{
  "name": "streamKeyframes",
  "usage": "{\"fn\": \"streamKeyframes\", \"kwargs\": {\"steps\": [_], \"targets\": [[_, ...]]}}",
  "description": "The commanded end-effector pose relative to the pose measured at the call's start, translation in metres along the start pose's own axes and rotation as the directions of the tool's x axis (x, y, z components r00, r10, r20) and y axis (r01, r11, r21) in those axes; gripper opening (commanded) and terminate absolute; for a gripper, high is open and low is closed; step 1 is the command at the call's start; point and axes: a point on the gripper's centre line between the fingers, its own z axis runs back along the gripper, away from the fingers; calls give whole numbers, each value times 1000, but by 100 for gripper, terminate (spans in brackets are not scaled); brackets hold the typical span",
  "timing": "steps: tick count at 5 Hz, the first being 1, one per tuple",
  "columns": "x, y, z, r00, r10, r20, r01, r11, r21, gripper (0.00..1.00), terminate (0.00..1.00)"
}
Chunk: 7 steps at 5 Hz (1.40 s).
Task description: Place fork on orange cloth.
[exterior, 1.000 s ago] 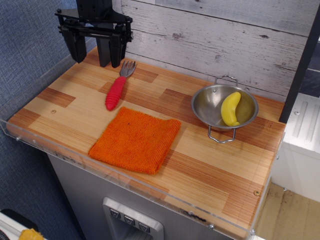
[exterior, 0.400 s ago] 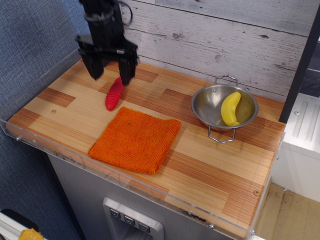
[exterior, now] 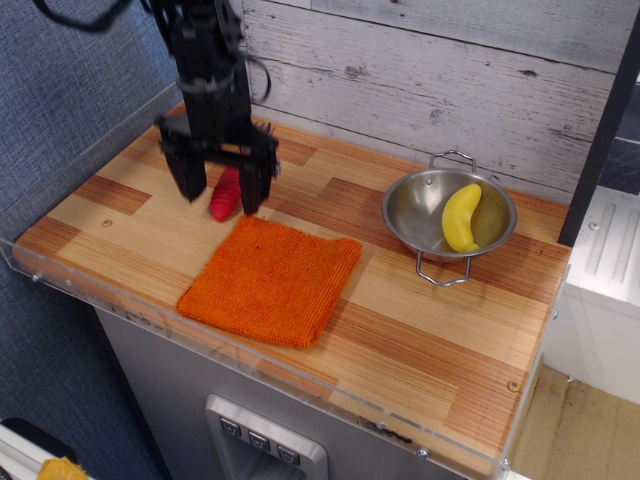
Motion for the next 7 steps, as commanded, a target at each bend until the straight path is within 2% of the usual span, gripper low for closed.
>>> {"fn": "streamKeyframes", "kwargs": {"steps": [1,2,3,5,6,7], "targets": [[-9,1,-7,999,38,16,-38,999,15,100,0],[-8,11,-4,998,62,29,-62,998,21,100,0],[2,25,17,993,87,78,-88,996,18,100,0],[24,38,31,987,104,122,-103,995,-16,100,0],[26,37,19,988,110,105,-107,994,-27,100,0],[22,31,-5,993,106,59,-104,994,-33,100,0]]}}
